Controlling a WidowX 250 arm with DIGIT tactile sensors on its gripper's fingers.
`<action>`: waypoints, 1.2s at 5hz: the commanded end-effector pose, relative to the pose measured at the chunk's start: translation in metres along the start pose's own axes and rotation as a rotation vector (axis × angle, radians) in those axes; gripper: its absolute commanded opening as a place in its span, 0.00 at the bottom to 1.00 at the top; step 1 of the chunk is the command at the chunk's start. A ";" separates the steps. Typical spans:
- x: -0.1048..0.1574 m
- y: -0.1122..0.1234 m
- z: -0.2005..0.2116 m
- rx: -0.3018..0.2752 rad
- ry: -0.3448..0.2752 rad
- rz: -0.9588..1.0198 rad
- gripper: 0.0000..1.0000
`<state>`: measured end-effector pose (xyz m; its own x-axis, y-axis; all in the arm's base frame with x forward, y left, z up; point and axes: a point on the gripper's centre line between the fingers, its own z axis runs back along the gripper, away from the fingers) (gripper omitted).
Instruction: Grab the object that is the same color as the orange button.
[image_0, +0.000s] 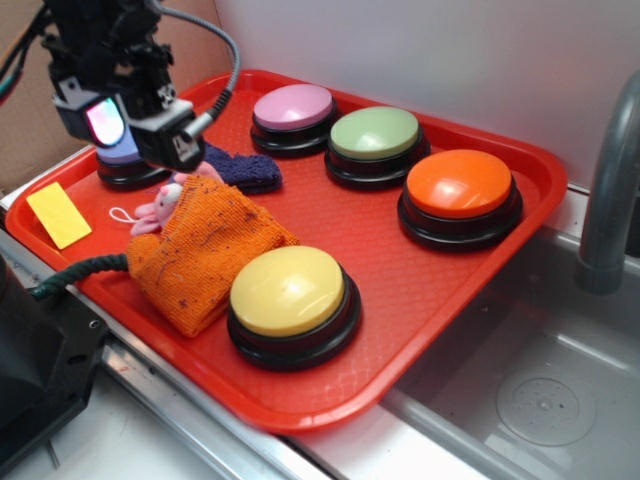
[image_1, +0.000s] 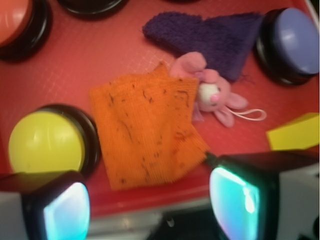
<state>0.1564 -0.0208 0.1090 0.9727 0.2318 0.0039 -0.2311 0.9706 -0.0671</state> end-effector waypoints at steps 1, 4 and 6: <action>0.017 0.002 -0.048 0.043 -0.034 0.040 1.00; 0.019 0.004 -0.077 0.016 -0.004 0.110 0.00; 0.021 0.008 -0.075 0.004 -0.012 0.123 0.00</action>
<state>0.1743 -0.0154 0.0318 0.9368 0.3499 -0.0080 -0.3497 0.9350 -0.0596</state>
